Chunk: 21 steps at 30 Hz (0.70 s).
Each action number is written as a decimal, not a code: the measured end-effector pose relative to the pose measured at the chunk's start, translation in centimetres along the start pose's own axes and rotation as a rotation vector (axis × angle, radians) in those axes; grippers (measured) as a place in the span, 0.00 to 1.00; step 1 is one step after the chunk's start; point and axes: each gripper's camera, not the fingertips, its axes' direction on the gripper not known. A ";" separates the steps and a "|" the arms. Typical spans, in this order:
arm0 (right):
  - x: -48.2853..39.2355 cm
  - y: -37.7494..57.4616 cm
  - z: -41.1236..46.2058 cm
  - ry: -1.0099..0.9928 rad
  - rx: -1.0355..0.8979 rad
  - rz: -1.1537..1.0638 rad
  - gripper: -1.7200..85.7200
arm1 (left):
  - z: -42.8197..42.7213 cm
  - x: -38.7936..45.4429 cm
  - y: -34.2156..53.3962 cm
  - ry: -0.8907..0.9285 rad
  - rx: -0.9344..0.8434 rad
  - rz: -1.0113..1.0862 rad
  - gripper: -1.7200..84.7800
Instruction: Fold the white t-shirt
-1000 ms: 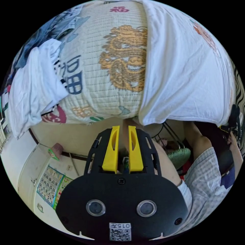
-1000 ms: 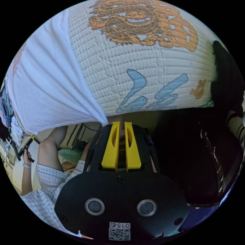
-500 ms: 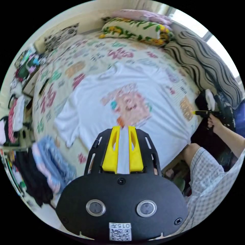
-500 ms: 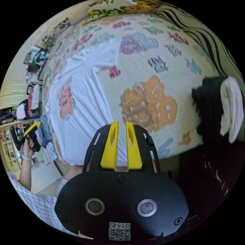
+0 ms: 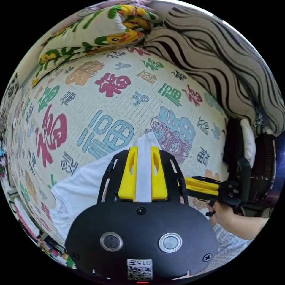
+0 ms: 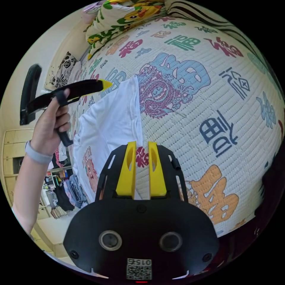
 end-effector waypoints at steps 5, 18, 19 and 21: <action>-1.3 -0.5 0.1 0.028 -0.017 -0.037 0.08 | 1.7 1.9 -2.5 -0.013 -0.011 0.061 0.10; -11.9 -0.2 -3.4 -0.025 0.077 -0.316 0.02 | -7.8 -5.5 10.9 0.121 0.380 -0.140 0.02; -13.0 0.1 -3.6 -0.033 0.080 -0.345 0.02 | -8.5 -6.2 12.5 0.121 0.407 -0.164 0.02; -17.3 1.2 -3.4 -0.057 0.061 -0.462 0.02 | -10.4 -9.2 19.4 0.092 0.474 -0.269 0.02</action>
